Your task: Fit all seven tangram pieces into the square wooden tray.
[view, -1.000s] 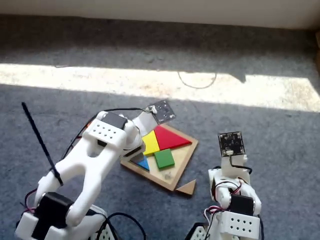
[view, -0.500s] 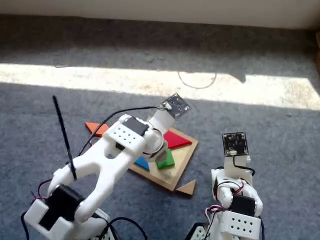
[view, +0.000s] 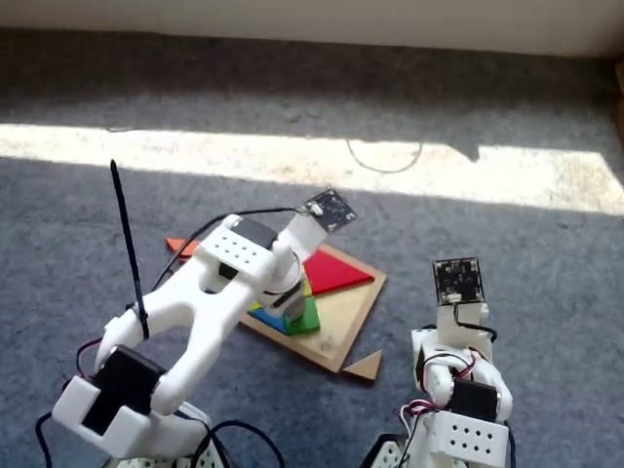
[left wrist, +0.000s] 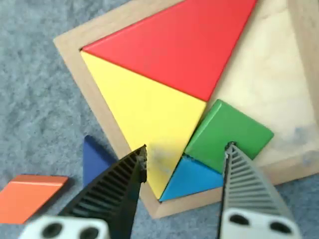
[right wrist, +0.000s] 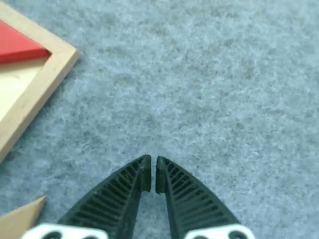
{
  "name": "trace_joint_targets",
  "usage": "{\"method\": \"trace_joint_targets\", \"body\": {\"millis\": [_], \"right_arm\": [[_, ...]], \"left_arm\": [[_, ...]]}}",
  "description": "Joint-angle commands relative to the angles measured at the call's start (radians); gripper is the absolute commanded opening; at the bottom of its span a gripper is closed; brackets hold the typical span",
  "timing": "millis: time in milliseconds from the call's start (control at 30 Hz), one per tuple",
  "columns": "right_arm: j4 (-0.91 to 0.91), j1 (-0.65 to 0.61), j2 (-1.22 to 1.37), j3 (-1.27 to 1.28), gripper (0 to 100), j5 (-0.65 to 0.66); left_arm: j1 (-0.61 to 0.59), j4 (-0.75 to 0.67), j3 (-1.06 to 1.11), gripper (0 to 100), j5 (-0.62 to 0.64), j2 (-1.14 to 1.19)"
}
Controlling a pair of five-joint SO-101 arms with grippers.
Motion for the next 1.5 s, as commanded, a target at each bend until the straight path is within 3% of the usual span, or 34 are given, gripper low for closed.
{"method": "trace_joint_targets", "body": {"millis": [0,333,633,833,933,1100,1467], "right_arm": [[-0.018,0.012,-0.012,0.022,3.4,0.012],[-0.018,0.012,-0.012,0.022,3.4,0.012],[-0.018,0.010,-0.012,0.022,3.4,0.012],[-0.018,0.010,-0.012,0.022,3.4,0.012],[-0.018,0.010,-0.012,0.022,3.4,0.012],[-0.018,0.010,-0.012,0.022,3.4,0.012],[-0.018,0.010,-0.012,0.022,3.4,0.012]], "left_arm": [[-0.085,0.020,0.019,25,-0.044,-0.104],[-0.110,0.072,0.025,25,-0.037,-0.410],[-0.389,0.123,0.025,25,-0.046,-0.496],[-0.521,0.115,0.004,25,-0.144,-0.369],[-0.556,0.106,-0.059,25,-0.252,-0.251],[-0.562,0.106,-0.162,25,-0.462,-0.065],[-0.555,0.100,-0.308,25,-0.703,0.134]]}}
